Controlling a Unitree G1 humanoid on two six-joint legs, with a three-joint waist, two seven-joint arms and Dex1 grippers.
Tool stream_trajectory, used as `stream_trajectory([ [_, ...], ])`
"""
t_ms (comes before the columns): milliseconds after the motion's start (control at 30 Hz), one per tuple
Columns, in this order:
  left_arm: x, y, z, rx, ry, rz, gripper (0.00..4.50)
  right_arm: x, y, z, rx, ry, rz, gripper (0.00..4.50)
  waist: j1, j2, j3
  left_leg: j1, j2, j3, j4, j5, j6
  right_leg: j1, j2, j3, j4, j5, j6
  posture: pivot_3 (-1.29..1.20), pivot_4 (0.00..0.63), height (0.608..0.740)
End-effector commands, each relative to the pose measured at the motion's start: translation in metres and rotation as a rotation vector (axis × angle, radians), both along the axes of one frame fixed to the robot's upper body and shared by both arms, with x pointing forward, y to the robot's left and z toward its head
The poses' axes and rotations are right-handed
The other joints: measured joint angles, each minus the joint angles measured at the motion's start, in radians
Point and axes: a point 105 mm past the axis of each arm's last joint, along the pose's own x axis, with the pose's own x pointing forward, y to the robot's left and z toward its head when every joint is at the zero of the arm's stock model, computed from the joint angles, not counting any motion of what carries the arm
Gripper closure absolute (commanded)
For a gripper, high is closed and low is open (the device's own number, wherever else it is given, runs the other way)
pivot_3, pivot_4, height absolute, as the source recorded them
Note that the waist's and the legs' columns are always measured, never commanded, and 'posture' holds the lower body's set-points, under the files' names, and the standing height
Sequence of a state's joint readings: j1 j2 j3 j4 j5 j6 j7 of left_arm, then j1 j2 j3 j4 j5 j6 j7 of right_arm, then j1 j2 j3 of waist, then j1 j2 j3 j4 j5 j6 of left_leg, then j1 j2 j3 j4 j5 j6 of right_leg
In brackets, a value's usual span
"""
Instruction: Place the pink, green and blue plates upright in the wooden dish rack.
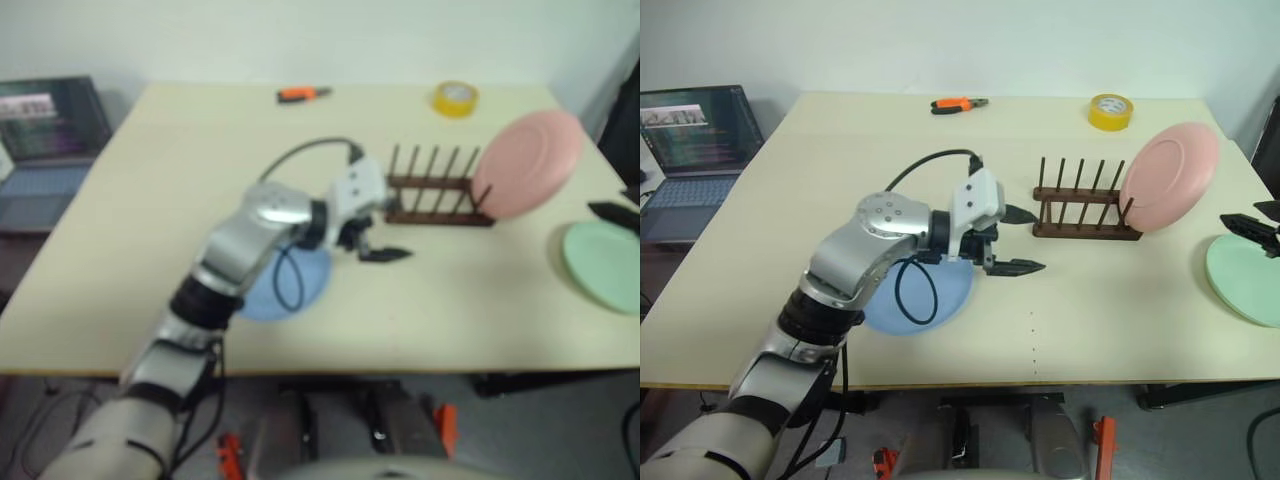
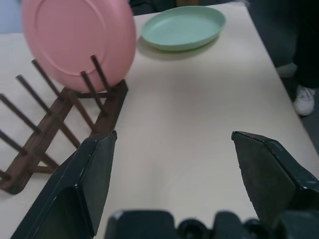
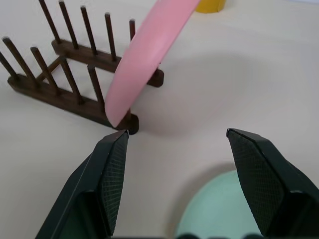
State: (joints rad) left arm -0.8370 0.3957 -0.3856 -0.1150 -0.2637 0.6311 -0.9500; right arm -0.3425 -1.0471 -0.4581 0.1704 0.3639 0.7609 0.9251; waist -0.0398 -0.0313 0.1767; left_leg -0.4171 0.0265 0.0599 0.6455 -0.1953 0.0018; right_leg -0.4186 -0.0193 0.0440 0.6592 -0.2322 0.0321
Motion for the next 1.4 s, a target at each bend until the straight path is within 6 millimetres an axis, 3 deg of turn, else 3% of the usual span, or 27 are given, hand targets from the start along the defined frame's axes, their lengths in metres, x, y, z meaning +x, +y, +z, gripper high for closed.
stream_trajectory([
  [33,-0.003,0.0,0.016,-0.026,-0.054,0.002,0.42,0.001,-0.003,0.016,-0.041,-0.053,-0.003,1.09,0.003,0.0,0.0,0.0,0.0,0.0,0.0,0.0,0.0,0.0,0.0,0.0,-0.001,0.0,0.001,0.0,0.15,0.74],
  [167,-0.004,0.0,0.017,-0.027,-0.053,0.007,0.42,-0.009,-0.027,0.013,-0.085,0.003,-0.056,1.09,0.008,0.0,0.0,-0.001,0.0,0.0,-0.002,0.0,0.0,-0.001,0.0,-0.001,-0.001,0.002,0.004,0.0,0.15,0.74],
  [267,-0.007,-0.001,0.016,-0.019,-0.046,-0.009,0.42,-0.023,-0.035,-0.006,-0.075,0.114,-0.046,1.09,0.009,0.0,0.0,-0.001,0.001,0.0,-0.002,0.0,0.0,-0.001,0.0,-0.001,-0.001,0.001,0.002,0.0,0.15,0.74],
  [600,-0.011,-0.013,-0.004,0.065,0.016,-0.004,0.42,-0.031,-0.035,-0.054,-0.058,0.281,-0.091,1.09,0.001,0.0,0.0,0.001,0.0,-0.001,0.0,0.0,0.0,0.0,0.0,0.0,0.0,0.0,0.001,0.0,0.15,0.74],
  [900,-0.016,-0.031,-0.004,0.05,0.065,0.014,0.42,-0.03,-0.035,-0.077,-0.053,0.337,-0.108,1.09,0.005,0.0,0.0,0.0,0.0,0.0,0.0,0.0,0.0,0.0,0.0,0.0,-0.001,0.0,0.0,0.0,0.15,0.74],
  [1233,-0.016,-0.029,-0.007,0.059,0.075,0.03,0.42,-0.028,-0.029,-0.103,-0.035,0.372,-0.119,1.09,0.005,0.0,0.0,0.0,0.0,-0.001,0.0,0.0,0.0,0.0,0.0,0.0,-0.001,0.0,0.0,0.0,0.15,0.74],
  [1333,-0.014,-0.026,-0.007,0.063,0.07,0.044,0.42,-0.028,-0.029,-0.108,-0.046,0.384,-0.117,1.6,0.005,0.0,0.0,0.0,0.0,-0.001,0.0,0.0,0.0,0.0,0.0,0.0,-0.001,0.0,0.0,0.0,0.15,0.74],
  [1400,-0.014,-0.026,-0.007,0.063,0.067,0.049,0.42,-0.027,-0.03,-0.109,-0.055,0.389,-0.122,2.26,0.005,0.0,0.0,0.0,0.0,-0.001,0.0,0.0,0.0,0.0,0.0,0.0,-0.001,0.0,0.0,0.0,0.15,0.74],
])
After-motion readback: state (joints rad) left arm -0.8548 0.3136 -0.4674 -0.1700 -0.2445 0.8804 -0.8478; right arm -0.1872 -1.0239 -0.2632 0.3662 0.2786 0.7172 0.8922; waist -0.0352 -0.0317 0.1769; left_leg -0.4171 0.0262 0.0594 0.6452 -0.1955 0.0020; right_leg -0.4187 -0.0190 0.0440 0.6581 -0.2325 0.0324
